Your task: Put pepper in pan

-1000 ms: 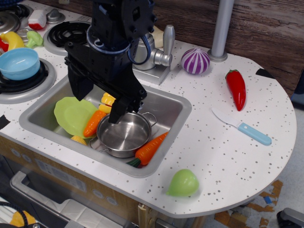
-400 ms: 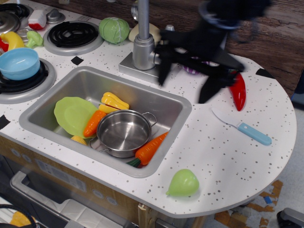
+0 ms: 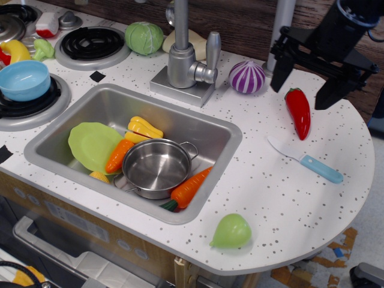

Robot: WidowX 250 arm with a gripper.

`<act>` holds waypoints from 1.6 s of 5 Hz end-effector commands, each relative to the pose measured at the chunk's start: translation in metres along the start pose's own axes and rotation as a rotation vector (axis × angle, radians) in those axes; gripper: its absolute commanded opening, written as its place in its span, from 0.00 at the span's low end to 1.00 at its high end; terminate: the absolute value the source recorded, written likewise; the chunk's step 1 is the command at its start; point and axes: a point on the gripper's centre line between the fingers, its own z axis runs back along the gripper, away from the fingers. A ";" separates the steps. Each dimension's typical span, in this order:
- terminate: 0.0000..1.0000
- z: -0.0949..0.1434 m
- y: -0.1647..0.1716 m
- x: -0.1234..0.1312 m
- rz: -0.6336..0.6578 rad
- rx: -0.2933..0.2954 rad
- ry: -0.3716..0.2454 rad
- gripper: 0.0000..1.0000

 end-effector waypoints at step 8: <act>0.00 -0.019 0.015 0.041 -0.141 -0.177 -0.213 0.00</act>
